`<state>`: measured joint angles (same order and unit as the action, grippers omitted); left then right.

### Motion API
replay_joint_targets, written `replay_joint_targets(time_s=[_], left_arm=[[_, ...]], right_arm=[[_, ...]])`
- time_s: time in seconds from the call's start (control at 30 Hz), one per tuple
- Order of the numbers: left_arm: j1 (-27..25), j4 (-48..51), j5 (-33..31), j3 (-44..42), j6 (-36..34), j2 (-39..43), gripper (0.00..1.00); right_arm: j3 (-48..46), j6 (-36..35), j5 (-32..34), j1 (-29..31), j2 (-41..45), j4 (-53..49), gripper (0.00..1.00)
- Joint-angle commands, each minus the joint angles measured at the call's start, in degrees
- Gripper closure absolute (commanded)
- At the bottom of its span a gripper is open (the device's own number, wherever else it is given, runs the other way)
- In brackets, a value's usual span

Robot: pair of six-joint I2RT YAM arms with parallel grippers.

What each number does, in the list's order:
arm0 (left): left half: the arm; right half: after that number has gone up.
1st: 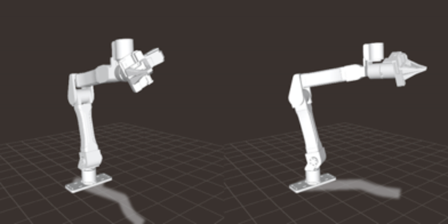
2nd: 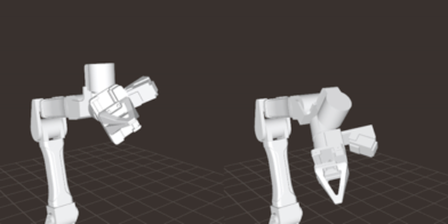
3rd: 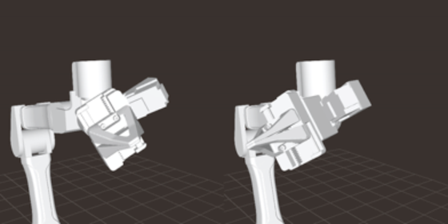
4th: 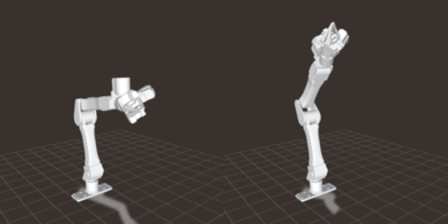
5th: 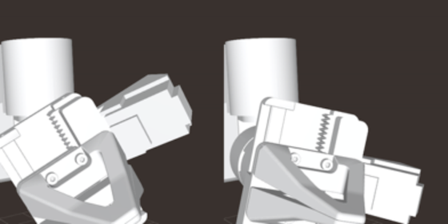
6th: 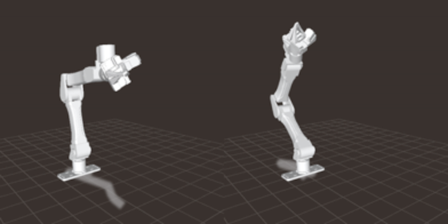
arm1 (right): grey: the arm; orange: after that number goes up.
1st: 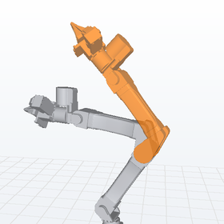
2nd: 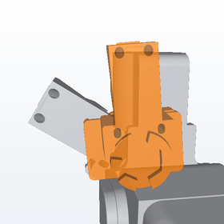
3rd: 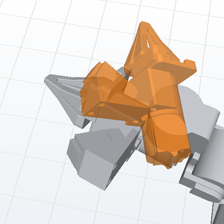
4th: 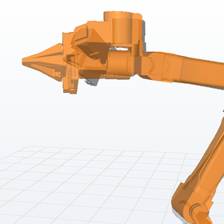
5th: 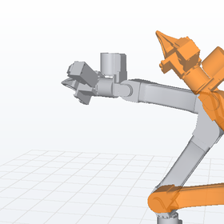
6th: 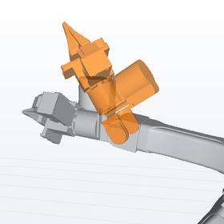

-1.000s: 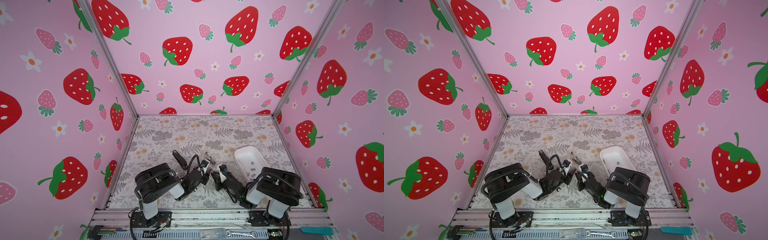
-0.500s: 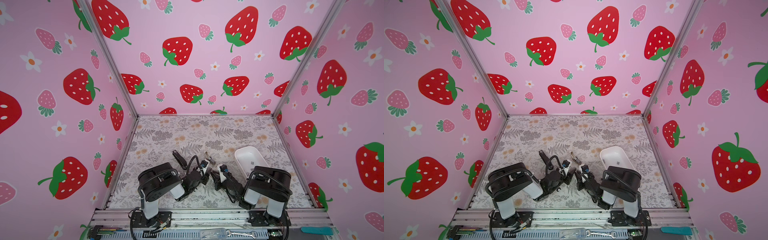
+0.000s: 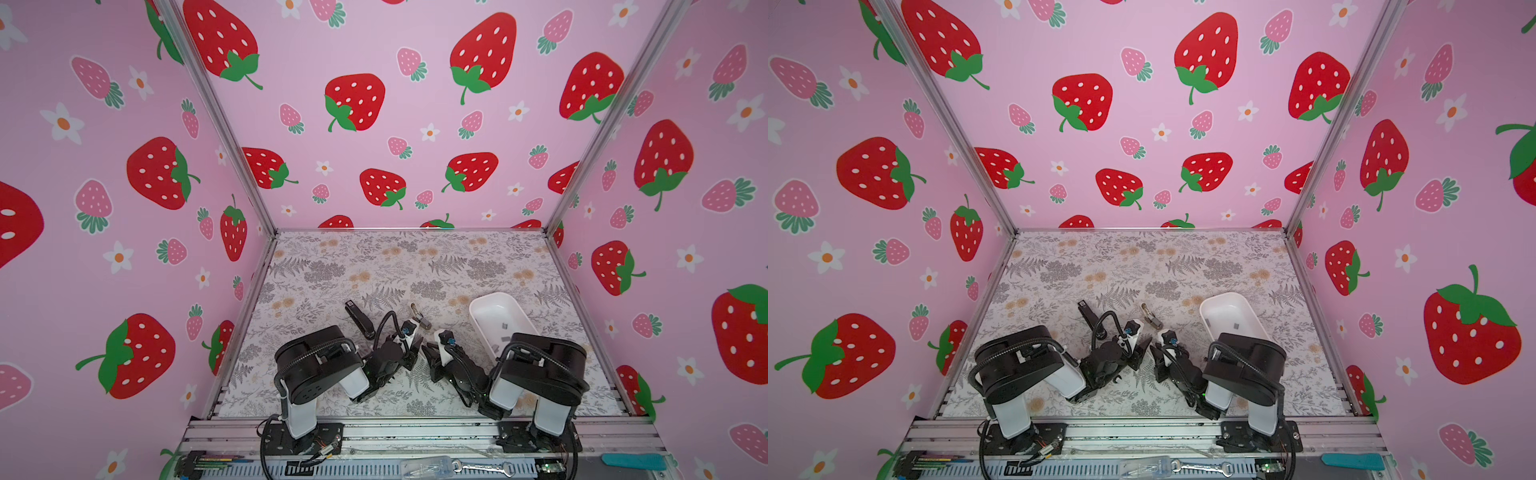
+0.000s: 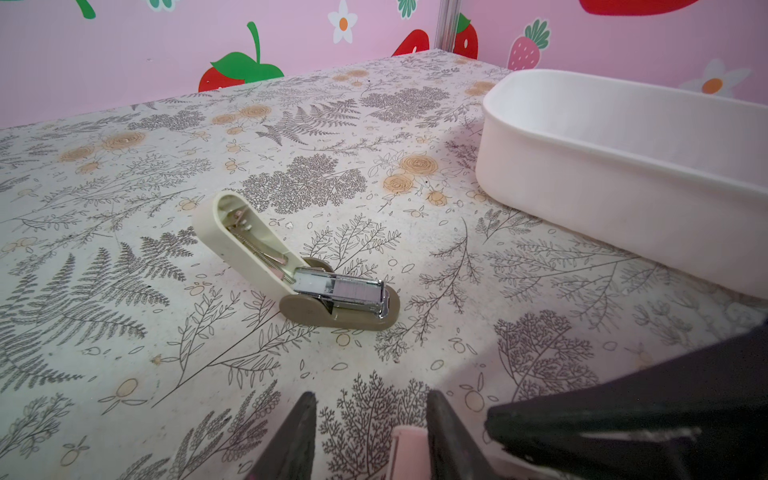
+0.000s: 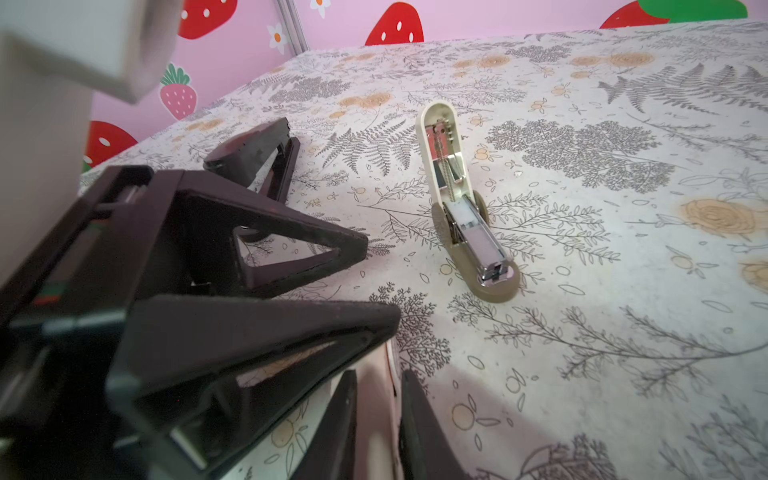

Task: Load the staples into the stapler
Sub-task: 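Release the pink stapler and draw both grippers back from it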

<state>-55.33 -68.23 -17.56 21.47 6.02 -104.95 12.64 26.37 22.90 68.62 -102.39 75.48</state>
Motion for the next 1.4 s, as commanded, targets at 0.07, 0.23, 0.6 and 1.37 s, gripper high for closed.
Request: replay_joint_targets(time_s=[0.07, 0.23, 0.6, 1.37], left_arm=[[0.35, 13.99, -5.12, 0.25, 0.15, 2.30, 0.52], [2.39, 22.91, -6.65, 2.51, 2.30, 8.46, 0.50], [8.51, 35.39, 3.14, 2.76, 6.24, 27.56, 0.41], [23.00, 59.24, 3.35, 2.44, 17.53, 50.07, 0.26]], right_arm=[[3.39, -2.54, 1.24, 0.37, 8.04, -24.09, 0.68], [4.26, -3.34, 0.80, 0.37, 15.28, -30.08, 0.55], [4.96, -3.00, -2.56, 0.39, 12.98, -30.40, 0.36], [30.72, -1.10, -2.64, -0.50, -10.25, -35.14, 0.58]])
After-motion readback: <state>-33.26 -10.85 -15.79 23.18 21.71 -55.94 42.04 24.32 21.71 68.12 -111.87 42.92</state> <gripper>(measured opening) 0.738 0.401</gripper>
